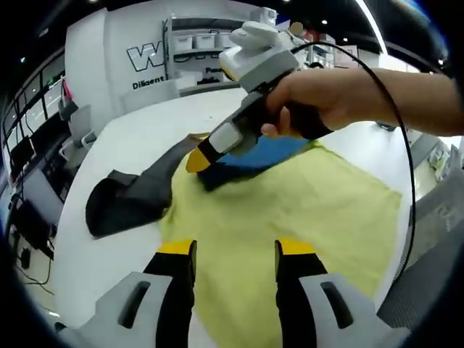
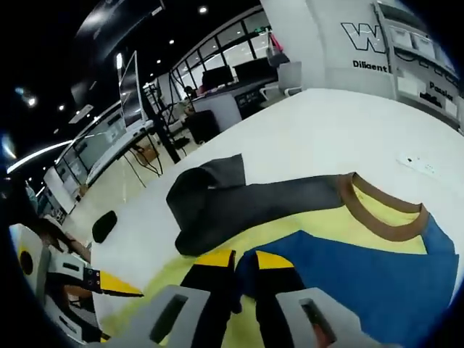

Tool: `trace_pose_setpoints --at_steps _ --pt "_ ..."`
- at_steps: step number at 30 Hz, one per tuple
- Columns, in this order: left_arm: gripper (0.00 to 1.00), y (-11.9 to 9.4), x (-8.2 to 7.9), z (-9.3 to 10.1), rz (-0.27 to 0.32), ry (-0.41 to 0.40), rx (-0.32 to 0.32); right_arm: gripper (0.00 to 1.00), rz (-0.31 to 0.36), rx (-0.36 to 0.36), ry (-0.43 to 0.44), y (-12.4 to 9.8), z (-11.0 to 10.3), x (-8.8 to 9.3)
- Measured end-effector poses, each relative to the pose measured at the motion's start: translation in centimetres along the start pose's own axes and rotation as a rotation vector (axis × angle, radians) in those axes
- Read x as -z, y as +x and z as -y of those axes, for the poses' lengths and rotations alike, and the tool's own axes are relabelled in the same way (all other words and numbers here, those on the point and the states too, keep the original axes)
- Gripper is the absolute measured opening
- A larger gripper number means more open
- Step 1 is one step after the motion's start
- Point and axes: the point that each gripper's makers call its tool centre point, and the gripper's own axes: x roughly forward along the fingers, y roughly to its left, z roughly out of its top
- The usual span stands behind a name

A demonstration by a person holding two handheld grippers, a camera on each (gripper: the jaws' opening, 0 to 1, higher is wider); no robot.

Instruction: Fold the garment on the visible template until the final outline fits inside the template.

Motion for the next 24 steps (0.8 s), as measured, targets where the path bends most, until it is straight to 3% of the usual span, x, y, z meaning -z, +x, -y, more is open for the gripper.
trace_pose_setpoints --at_steps 4,11,14,19,24 --pt "0.38 0.0 0.0 0.1 -0.003 0.008 0.002 0.16 0.030 -0.040 -0.029 -0.3 -0.9 -0.7" --pt "0.38 0.0 0.0 0.1 -0.001 0.006 -0.003 0.64 0.115 0.026 -0.147 -2.0 0.0 -2.3" --pt "0.39 0.1 -0.1 0.1 0.004 -0.007 -0.002 0.74 0.126 0.057 -0.182 -3.0 0.7 -2.3" --pt "0.39 0.2 -0.3 -1.0 0.006 -0.029 -0.016 0.79 0.147 0.099 -0.199 -5.1 2.5 -2.3" --pt "0.38 0.7 -1.5 -2.7 0.018 0.006 -0.044 0.80 0.167 0.144 -0.201 -6.9 4.3 -2.2"
